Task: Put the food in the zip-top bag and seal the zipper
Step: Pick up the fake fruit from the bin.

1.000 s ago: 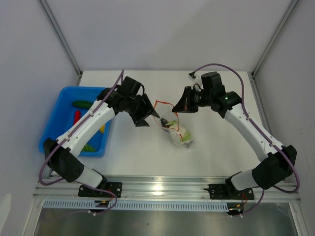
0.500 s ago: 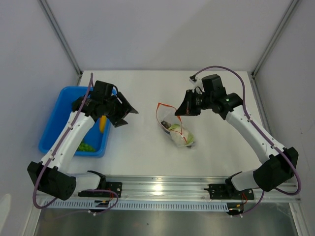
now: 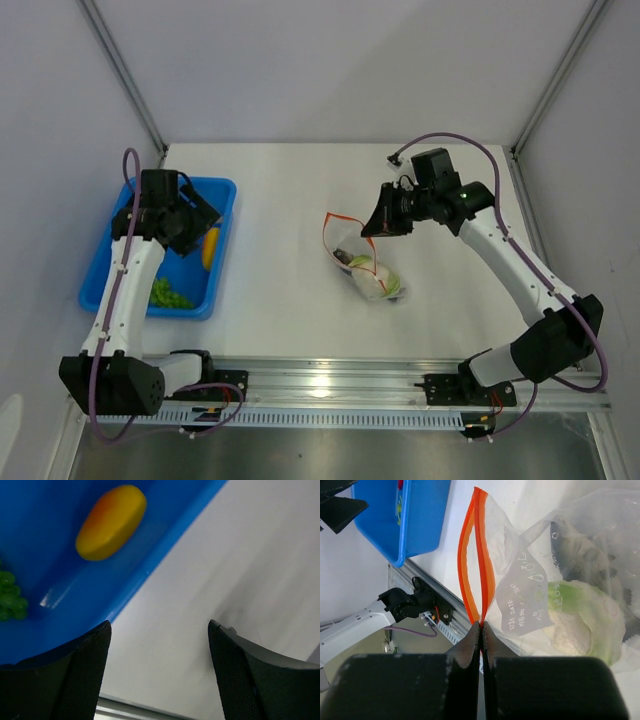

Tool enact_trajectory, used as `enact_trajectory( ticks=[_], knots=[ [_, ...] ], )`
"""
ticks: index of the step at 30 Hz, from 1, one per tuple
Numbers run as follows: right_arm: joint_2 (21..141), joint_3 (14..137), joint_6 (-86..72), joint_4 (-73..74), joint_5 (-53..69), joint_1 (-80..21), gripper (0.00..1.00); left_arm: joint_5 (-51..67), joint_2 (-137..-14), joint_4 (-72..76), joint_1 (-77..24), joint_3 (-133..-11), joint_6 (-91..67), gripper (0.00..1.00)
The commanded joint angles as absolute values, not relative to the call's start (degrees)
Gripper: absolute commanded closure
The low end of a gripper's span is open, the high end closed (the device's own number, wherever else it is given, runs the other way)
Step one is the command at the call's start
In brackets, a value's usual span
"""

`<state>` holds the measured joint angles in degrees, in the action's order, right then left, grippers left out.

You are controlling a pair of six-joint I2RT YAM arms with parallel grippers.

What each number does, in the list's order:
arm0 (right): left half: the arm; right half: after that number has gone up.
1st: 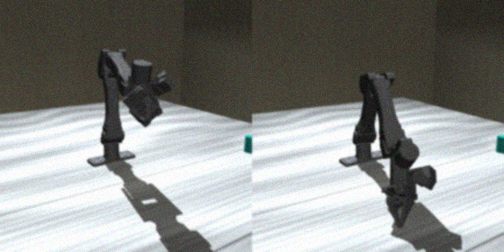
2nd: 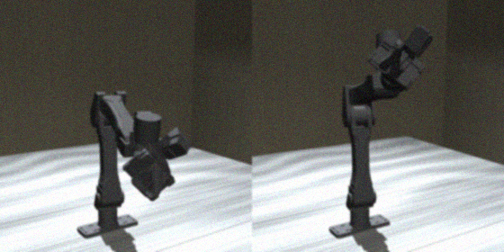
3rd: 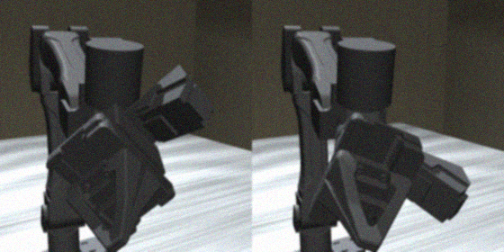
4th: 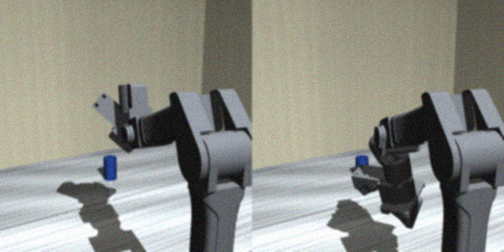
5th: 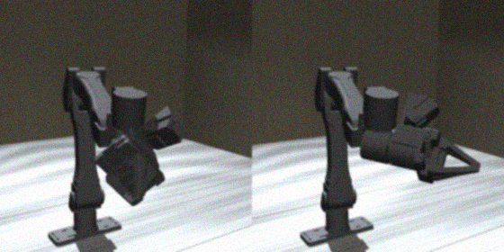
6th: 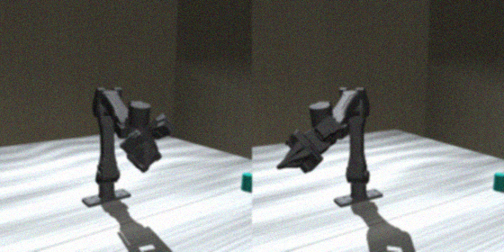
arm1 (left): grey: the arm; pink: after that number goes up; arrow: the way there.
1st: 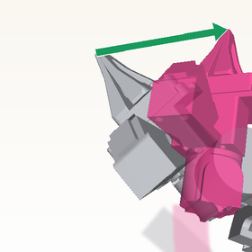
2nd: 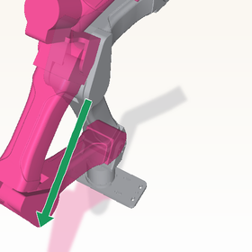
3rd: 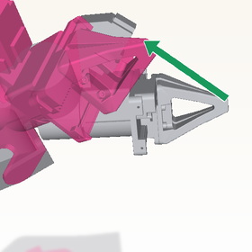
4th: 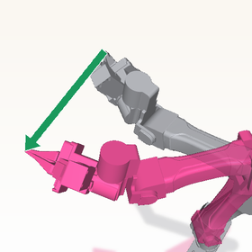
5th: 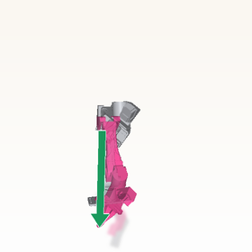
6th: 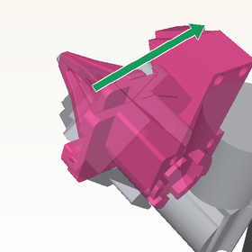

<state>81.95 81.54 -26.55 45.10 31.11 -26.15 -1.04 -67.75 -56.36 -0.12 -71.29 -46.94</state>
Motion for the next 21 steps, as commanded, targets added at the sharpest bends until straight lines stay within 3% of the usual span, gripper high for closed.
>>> enact_trajectory(
  ticks=[1,8,21],
  knots=[
    [83.8,85.9,-24.6,48.4,30.6,-25.0,1.0,-8.4,-68.1,-53.1,3.0,-70.3,-40.1,0.21],
    [87.8,89.3,-23.9,51.9,29.6,-23.0,1.0,-11.3,-72.9,-48.4,6.9,-67.9,-32.4,0.13],
    [94.8,93.7,-25.1,53.3,29.7,-17.8,1.0,-7.8,-92.4,-45.8,7.8,-70.8,-26.7,0.14]
  ],
)
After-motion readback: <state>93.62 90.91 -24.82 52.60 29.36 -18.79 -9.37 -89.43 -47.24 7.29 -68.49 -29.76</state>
